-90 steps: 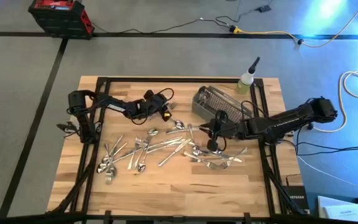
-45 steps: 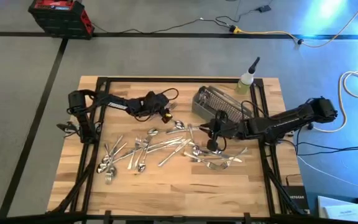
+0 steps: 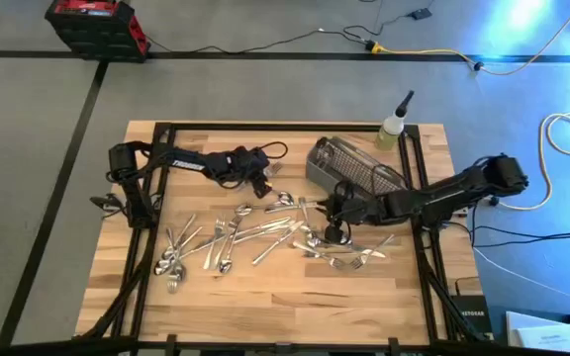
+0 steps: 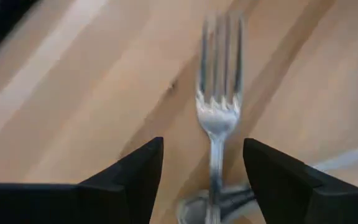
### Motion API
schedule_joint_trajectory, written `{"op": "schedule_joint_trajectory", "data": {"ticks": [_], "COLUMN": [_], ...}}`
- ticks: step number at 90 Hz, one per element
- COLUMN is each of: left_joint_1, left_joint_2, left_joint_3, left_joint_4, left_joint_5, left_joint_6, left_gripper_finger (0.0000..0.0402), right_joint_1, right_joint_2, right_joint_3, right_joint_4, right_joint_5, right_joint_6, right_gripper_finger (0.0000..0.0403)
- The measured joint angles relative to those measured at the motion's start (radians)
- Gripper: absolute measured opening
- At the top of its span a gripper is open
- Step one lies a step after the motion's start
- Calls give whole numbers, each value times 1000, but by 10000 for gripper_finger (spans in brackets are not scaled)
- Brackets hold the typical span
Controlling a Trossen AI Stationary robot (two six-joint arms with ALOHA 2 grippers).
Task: Sort silverware
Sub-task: Put the silver fork into the gray silverware organizer
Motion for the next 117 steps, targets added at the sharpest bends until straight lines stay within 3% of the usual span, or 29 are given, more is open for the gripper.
{"op": "schedule_joint_trajectory", "data": {"ticks": [18,40,66,79,102,117], "left_joint_1": [35,62,59,58,37,-15], "left_joint_2": [0,27,86,57,-49,-131], "left_joint_3": [0,1,4,9,29,29], "left_joint_4": [-17,-5,16,18,17,21], "left_joint_5": [21,92,85,90,92,93], "left_joint_6": [35,57,75,78,49,29], "left_gripper_finger": [197,118,74,13,4,2], "right_joint_1": [0,0,0,1,22,99], "right_joint_2": [36,42,42,37,-67,-158], "right_joint_3": [0,0,1,1,115,144], "right_joint_4": [61,92,100,93,-194,-207], "right_joint_5": [0,0,-2,-90,-53,9], "right_joint_6": [-9,-21,-22,-97,-92,-59], "right_gripper_finger": [51,51,51,51,51,51]}}
